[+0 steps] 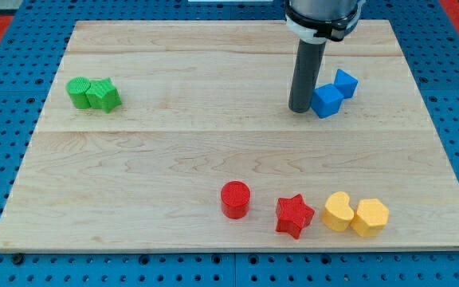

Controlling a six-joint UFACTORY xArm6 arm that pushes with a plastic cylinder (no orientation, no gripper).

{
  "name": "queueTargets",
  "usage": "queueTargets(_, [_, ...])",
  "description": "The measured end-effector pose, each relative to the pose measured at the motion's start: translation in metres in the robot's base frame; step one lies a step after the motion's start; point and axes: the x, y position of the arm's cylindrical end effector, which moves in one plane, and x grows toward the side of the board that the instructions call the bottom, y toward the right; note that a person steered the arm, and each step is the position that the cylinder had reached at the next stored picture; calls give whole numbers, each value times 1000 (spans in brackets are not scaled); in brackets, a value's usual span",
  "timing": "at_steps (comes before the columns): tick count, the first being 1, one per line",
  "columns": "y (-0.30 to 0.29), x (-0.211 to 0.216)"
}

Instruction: Move the yellow hexagon to the top right of the board

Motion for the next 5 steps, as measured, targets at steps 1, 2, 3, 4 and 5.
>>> queueTargets(1, [27,11])
queueTargets(2, [45,15])
queueTargets(3, [8,19])
queueTargets(4, [-37,53])
queueTargets(5, [13,56])
